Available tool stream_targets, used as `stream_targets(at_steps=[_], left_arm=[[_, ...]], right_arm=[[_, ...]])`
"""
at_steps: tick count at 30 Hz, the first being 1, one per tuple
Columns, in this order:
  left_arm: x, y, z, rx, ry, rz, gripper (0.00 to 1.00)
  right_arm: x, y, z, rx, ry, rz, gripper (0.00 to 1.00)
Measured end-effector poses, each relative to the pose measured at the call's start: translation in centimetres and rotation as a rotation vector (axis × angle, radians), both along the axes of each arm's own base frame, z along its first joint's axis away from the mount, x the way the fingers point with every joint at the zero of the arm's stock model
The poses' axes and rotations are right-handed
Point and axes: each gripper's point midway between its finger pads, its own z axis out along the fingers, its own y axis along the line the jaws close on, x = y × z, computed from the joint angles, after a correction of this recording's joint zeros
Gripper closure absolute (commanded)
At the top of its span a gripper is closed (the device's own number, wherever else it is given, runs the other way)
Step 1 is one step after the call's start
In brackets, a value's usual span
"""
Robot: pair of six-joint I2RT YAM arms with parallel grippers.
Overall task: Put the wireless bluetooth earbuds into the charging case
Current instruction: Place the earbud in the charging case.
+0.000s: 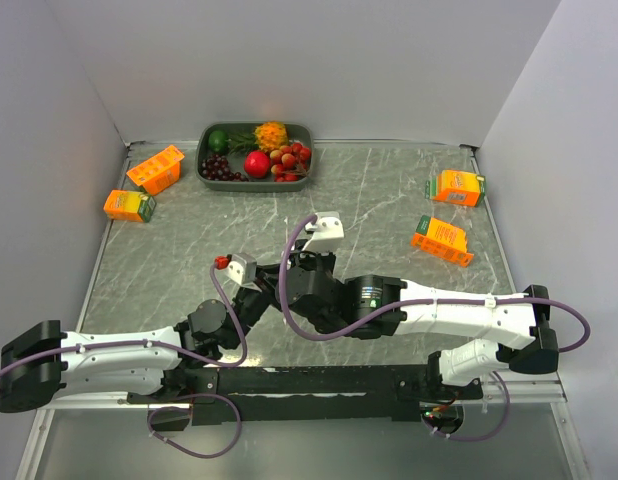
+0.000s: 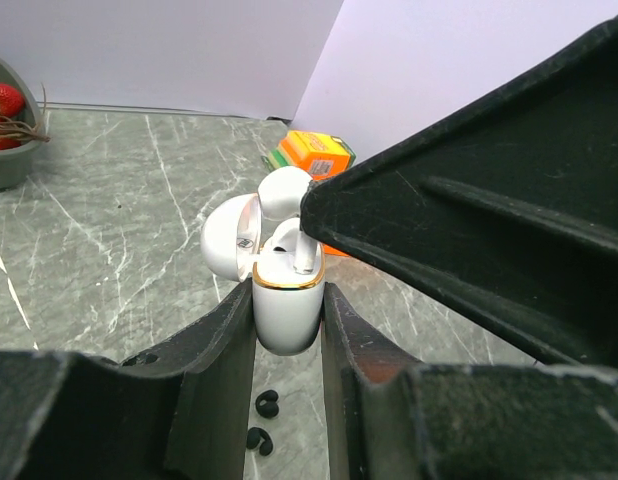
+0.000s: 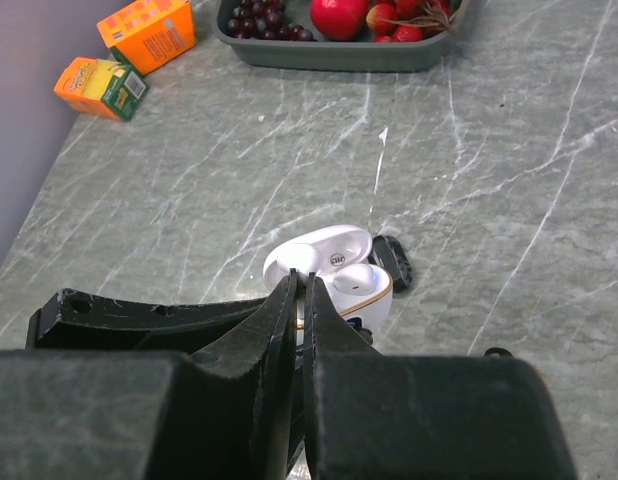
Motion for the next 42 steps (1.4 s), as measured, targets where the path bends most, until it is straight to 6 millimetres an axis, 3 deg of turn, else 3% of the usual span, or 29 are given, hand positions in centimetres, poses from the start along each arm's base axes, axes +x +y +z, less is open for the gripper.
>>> stream_targets(at_steps=[42], left_arm=[[-0.8,0.3,1.0,-0.032,-0.032,-0.040,0.99]], right_arm=[[-0.8,0.8,0.1,0.003,0.008,0.044,1.00]])
